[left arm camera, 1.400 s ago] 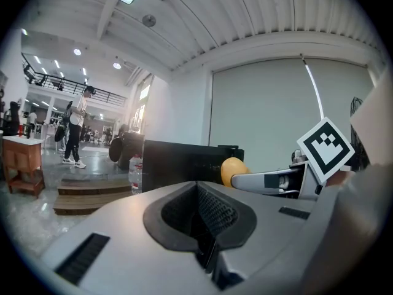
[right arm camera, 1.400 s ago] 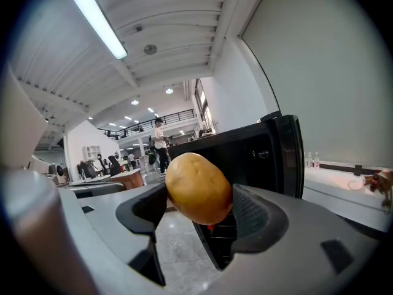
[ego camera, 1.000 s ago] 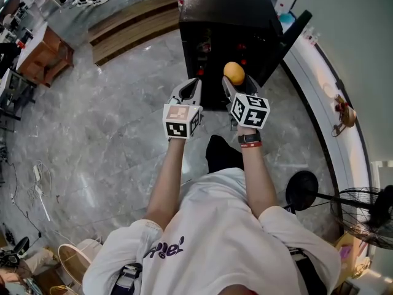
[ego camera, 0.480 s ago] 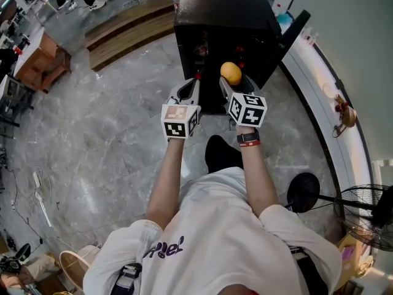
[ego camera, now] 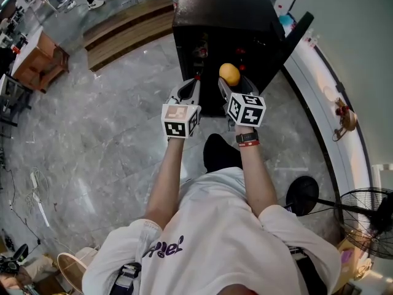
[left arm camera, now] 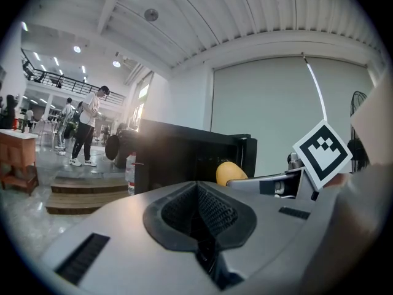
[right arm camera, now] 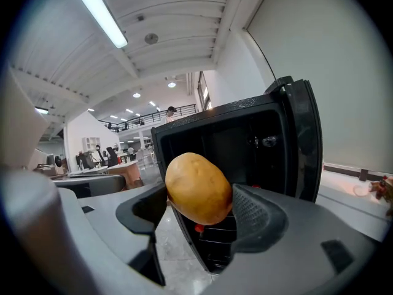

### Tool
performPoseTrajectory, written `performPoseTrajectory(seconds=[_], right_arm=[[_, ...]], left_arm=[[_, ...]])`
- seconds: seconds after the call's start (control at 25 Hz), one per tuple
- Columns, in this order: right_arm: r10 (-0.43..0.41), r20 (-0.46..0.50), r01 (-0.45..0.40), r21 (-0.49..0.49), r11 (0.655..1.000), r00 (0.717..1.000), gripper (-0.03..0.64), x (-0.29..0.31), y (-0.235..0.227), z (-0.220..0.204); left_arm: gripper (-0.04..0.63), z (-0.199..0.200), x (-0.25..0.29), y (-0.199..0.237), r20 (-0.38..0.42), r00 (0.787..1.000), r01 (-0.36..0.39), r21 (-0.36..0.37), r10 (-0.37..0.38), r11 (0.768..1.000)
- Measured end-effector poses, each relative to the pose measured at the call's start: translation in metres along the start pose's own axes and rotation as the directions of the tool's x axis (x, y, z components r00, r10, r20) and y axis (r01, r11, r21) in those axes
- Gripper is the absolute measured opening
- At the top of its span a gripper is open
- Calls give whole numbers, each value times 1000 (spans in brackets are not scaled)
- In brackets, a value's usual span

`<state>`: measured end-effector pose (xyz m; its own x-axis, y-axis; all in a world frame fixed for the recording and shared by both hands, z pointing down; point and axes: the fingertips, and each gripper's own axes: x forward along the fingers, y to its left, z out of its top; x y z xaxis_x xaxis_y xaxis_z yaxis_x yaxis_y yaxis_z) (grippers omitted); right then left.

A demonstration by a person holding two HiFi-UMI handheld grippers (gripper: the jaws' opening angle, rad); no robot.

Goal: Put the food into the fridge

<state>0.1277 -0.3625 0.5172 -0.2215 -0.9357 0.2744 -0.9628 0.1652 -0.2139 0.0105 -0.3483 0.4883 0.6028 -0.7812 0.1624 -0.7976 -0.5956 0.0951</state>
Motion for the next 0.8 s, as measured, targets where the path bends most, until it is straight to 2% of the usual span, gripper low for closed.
performPoseTrajectory(seconds=[0.8], right_arm=[[-8,-52,8,-8,1000,999,348,72,-35,-35]], left_arm=[[17,-24,62,26,-11,1000,-7,-25,6,1000]])
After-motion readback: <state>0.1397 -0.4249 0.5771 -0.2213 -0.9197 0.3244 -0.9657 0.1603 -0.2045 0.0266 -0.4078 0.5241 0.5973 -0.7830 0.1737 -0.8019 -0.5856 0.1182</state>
